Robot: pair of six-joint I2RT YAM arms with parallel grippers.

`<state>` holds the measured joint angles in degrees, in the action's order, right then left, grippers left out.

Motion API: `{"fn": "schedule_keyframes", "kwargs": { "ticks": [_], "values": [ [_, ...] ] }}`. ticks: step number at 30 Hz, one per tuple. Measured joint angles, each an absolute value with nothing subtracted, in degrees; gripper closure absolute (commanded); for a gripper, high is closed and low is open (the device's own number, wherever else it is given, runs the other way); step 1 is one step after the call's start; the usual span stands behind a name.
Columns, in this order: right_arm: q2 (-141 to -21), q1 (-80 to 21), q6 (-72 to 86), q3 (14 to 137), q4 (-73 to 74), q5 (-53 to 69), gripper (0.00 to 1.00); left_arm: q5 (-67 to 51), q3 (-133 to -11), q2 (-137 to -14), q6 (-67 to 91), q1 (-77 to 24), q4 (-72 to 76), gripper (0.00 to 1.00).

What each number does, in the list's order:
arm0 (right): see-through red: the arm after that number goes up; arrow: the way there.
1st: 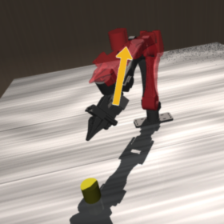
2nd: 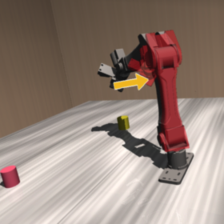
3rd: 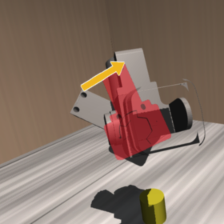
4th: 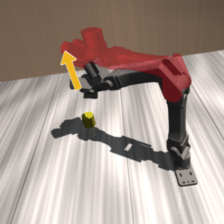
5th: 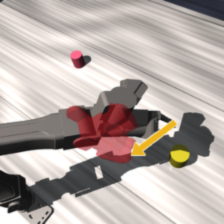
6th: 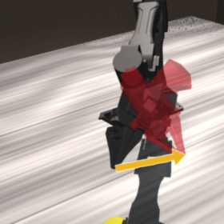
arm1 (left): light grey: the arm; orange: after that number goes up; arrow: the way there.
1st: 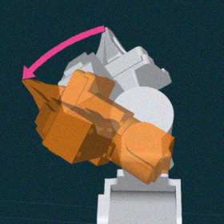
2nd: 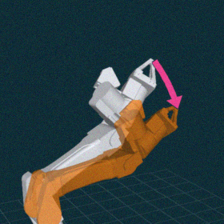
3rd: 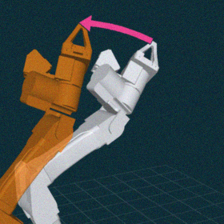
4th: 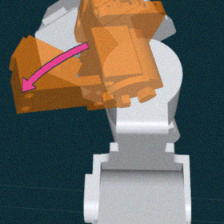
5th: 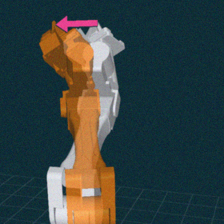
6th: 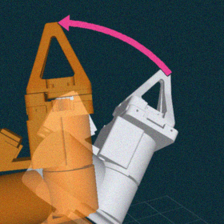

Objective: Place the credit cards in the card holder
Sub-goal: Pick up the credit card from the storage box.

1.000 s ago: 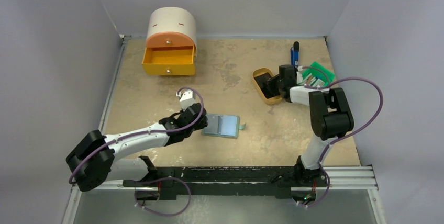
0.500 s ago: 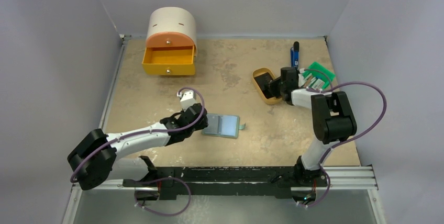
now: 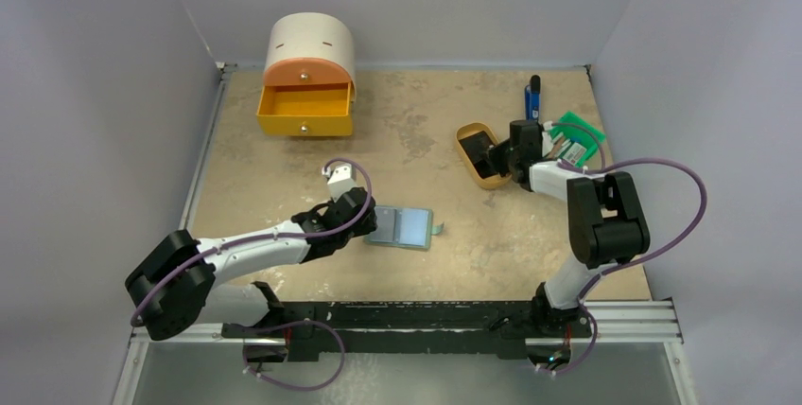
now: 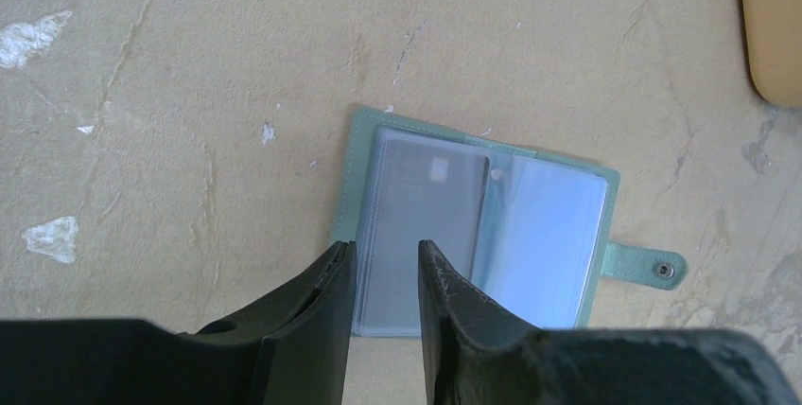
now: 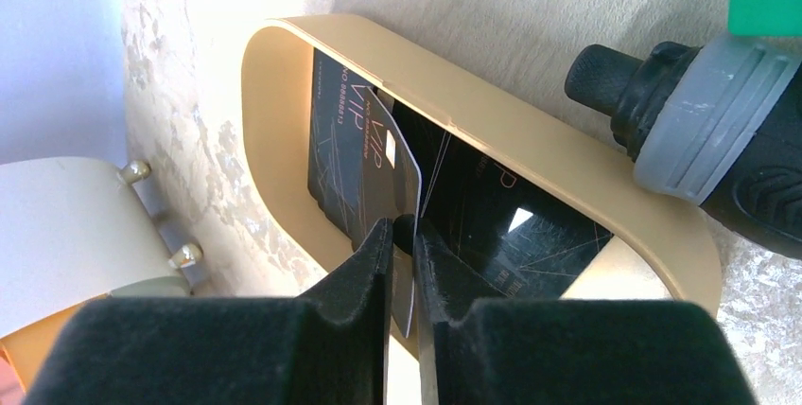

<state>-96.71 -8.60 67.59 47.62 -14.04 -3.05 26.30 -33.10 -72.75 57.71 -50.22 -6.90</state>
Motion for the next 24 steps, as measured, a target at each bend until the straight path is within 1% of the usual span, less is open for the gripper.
{"fn": "schedule_keyframes", "kwargs": {
  "ticks": [4,9,18,24],
  "values": [
    [-96.7,-8.6,67.5,47.8,-14.1,-3.0,0.96,26.2,-33.1,-72.8,57.7,-50.2,-6.9,0.71],
    [-96.7,-8.6,67.5,48.8,-14.4,-2.8,1.00,26.2,-33.1,-72.8,57.7,-50.2,-6.9,0.70],
    [-96.3,-8.6,67.0,49.8,-13.1,-2.8,1.00,26.3,-33.1,-72.8,57.7,-50.2,-7.0,0.71],
    [-90.6,-8.6,63.1,52.7,-7.3,-3.8,1.00,27.6,-33.7,-72.0,57.5,-50.2,-8.5,0.71]
  ]
}}
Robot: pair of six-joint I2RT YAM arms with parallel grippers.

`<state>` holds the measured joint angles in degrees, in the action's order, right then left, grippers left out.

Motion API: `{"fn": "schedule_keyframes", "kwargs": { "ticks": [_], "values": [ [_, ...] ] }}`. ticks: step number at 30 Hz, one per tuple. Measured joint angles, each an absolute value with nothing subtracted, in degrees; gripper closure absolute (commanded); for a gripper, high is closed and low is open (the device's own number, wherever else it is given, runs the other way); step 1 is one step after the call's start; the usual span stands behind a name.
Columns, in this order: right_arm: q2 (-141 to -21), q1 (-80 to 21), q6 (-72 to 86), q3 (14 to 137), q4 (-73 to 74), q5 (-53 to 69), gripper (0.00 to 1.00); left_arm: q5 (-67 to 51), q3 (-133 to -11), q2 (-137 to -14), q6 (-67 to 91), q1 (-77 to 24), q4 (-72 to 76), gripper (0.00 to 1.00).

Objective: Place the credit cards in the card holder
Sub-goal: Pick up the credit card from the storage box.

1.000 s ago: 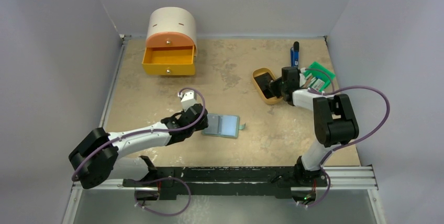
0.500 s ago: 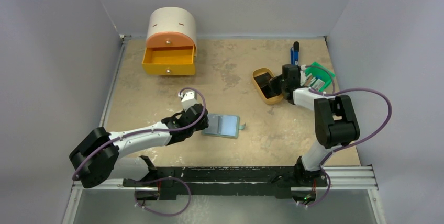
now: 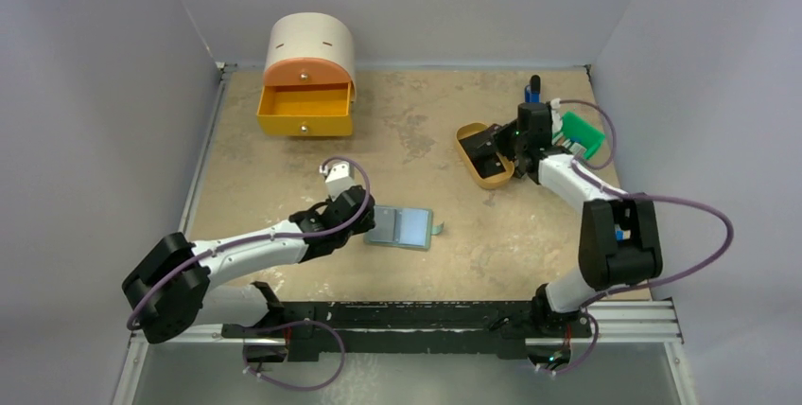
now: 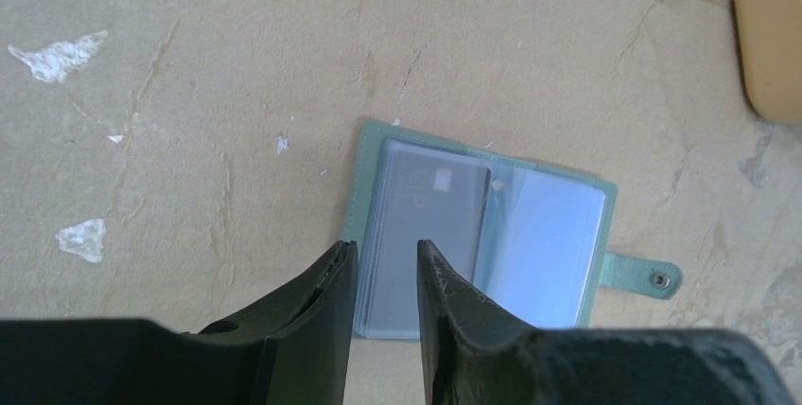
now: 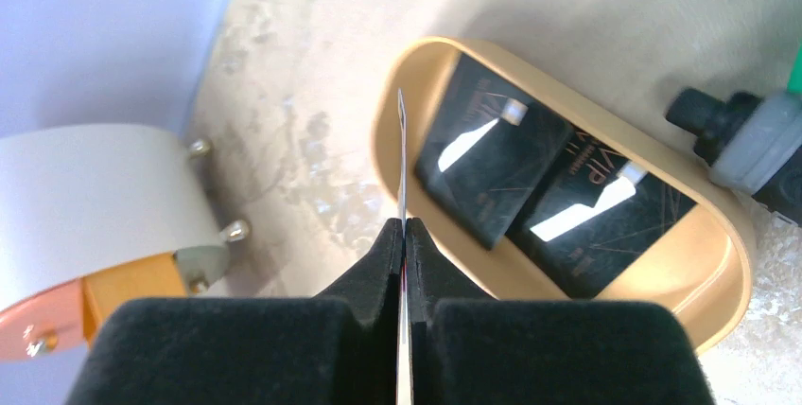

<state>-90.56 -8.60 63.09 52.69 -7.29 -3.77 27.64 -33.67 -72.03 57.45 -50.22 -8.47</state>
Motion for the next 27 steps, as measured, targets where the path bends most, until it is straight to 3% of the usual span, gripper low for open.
{"fn": "schedule_keyframes", "kwargs": {
  "ticks": [9,17,20,23,27],
  "values": [
    [-77.3,-10.0,42.0,61.6,0.3,4.7,1.00,32.8,-35.8,-66.7,56.9,-50.2,-11.6,0.71],
    [-76.5,-26.7,19.7,69.5,16.1,18.8,1.00,36.9,-34.9,-62.4,54.8,-50.2,-11.1,0.67],
    [-76.6,-27.4,17.9,62.7,17.3,22.5,1.00,36.7,-32.5,-61.5,53.8,-50.2,-9.4,0.59],
    [-77.4,-27.0,18.1,55.7,17.3,25.9,1.00,36.0,-29.8,-60.0,53.0,-50.1,-8.5,0.44],
    [-79.6,-26.9,21.1,49.5,13.1,31.2,1.00,33.6,-26.3,-57.3,52.9,-49.8,-6.5,0.38]
  ]
}}
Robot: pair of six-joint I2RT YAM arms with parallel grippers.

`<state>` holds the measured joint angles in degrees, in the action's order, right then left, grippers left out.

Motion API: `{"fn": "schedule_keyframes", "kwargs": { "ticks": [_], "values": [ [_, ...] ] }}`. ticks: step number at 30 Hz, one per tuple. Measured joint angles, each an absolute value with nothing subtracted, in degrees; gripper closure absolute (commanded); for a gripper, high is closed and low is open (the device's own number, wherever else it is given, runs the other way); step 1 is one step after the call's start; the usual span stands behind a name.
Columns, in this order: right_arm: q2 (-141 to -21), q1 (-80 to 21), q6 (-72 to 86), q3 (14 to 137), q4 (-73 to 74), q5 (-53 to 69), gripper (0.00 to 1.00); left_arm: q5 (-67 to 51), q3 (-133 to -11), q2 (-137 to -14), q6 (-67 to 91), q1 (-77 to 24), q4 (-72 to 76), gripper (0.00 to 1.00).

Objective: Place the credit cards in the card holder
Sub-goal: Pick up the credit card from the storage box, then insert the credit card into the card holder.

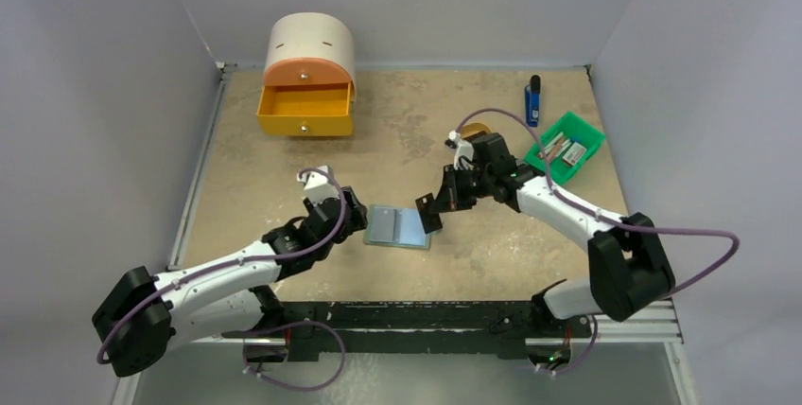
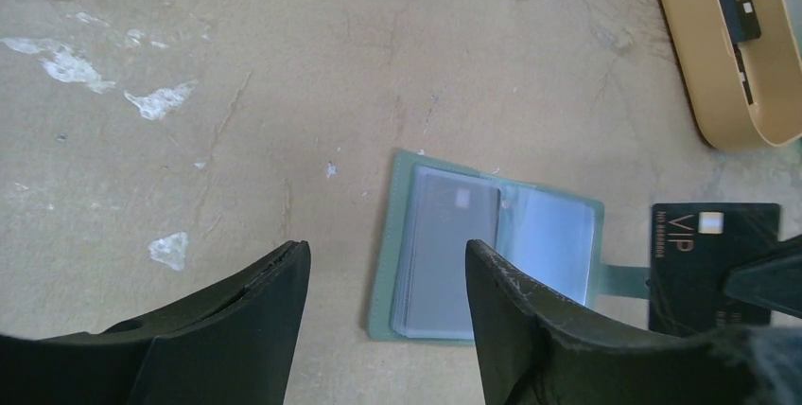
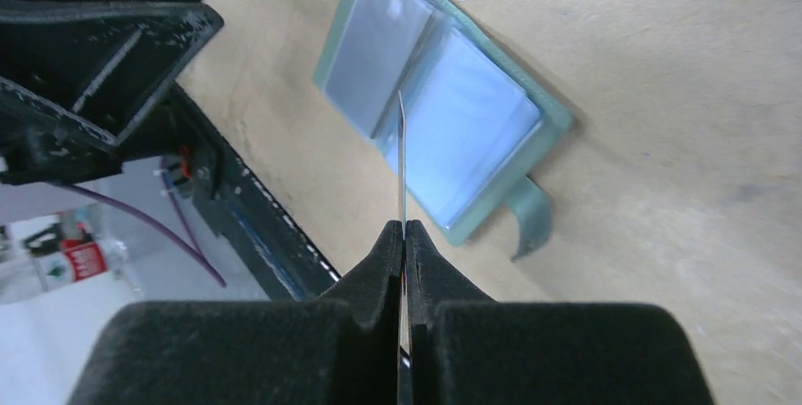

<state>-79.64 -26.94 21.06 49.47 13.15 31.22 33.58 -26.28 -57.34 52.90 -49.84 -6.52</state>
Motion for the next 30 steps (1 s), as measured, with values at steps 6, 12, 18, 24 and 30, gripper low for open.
{"fn": "schedule_keyframes", "kwargs": {
  "ticks": [6,12,18,24,30],
  "values": [
    [-84.5,-26.9,32.7,42.9,-2.2,37.0,1.00,30.1,-24.8,-59.4,53.6,-49.2,-1.4,0.43],
    [-90.0,-26.9,41.3,41.8,-11.5,38.1,1.00,28.5,-24.8,-67.1,55.4,-48.0,0.5,0.48],
    [-92.7,-27.3,42.6,42.5,-12.3,38.7,1.00,28.8,-24.8,-69.6,57.7,-47.6,0.8,0.54],
    [-96.1,-28.9,42.5,43.8,-11.8,38.8,1.00,29.4,-24.7,-70.5,59.2,-47.6,0.7,0.61],
    [-98.2,-30.4,42.4,44.6,-10.0,38.7,1.00,29.4,-24.3,-71.4,59.6,-47.6,0.7,0.63]
  ]
}}
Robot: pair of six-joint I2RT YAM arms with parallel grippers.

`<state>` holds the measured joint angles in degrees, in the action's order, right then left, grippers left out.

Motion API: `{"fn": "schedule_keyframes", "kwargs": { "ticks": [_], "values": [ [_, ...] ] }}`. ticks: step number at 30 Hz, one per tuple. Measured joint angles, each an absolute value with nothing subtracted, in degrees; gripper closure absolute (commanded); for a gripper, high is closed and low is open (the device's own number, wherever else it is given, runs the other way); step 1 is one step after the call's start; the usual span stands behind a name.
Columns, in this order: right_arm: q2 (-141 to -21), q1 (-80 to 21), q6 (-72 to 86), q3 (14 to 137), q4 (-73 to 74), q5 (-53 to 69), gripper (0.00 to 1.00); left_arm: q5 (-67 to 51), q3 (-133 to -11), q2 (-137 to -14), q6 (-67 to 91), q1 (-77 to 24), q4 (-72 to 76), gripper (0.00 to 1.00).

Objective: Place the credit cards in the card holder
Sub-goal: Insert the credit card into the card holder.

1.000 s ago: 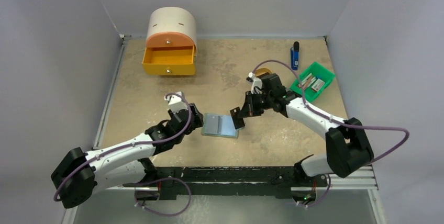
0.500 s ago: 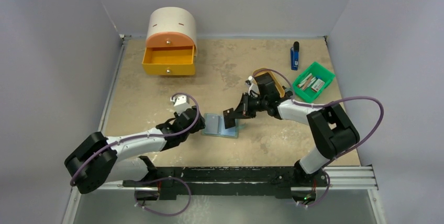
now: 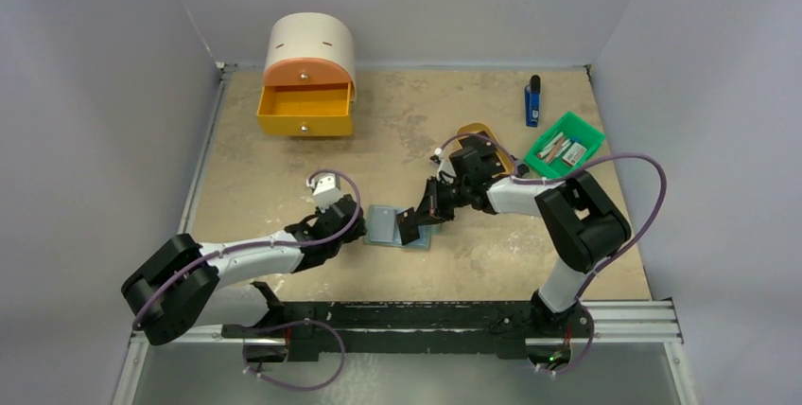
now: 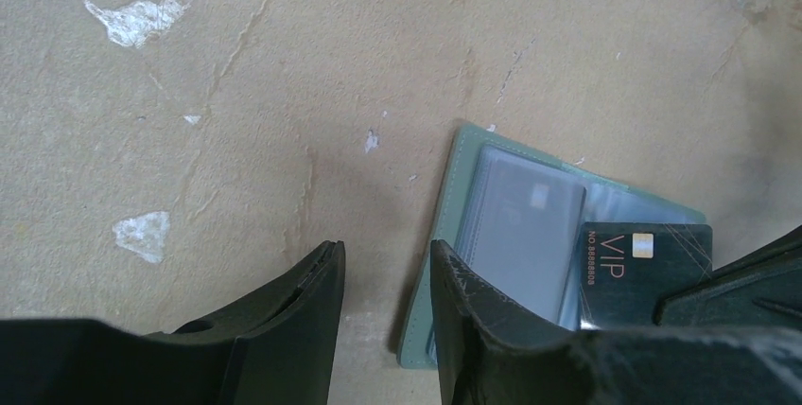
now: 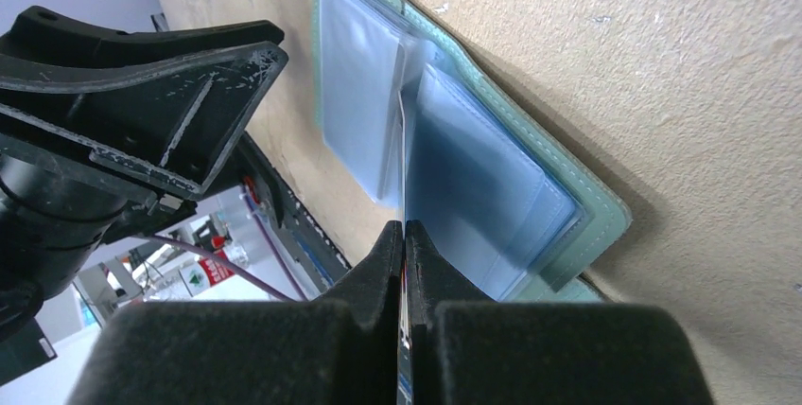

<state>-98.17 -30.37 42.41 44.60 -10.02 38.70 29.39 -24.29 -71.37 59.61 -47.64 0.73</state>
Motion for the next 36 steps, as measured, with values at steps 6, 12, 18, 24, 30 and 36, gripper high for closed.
{"fn": "schedule_keyframes", "kwargs": {
  "ticks": [6,12,18,24,30,36],
  "values": [
    [-99.4,-30.9,42.4,45.3,-9.2,38.7,1.00,29.4,-23.4,-71.4,59.6,-47.6,0.8,0.64],
    [-100.2,-31.1,42.7,45.9,-9.4,38.7,1.00,29.3,-22.9,-71.4,59.6,-47.6,1.4,0.66],
    [-100.9,-31.4,43.1,46.5,-9.8,38.7,1.00,28.5,-22.6,-71.6,59.5,-47.6,2.5,0.68],
    [-102.0,-31.5,44.7,46.7,-10.9,38.7,1.00,27.5,-22.6,-72.1,59.5,-47.6,3.7,0.69],
    [-102.0,-31.5,47.6,46.2,-13.8,37.7,1.00,26.8,-22.6,-72.2,59.5,-47.6,3.9,0.70],
    [-102.0,-31.6,50.2,45.2,-16.5,36.4,1.00,26.4,-22.0,-72.2,59.5,-47.6,5.2,0.71]
  ]
}}
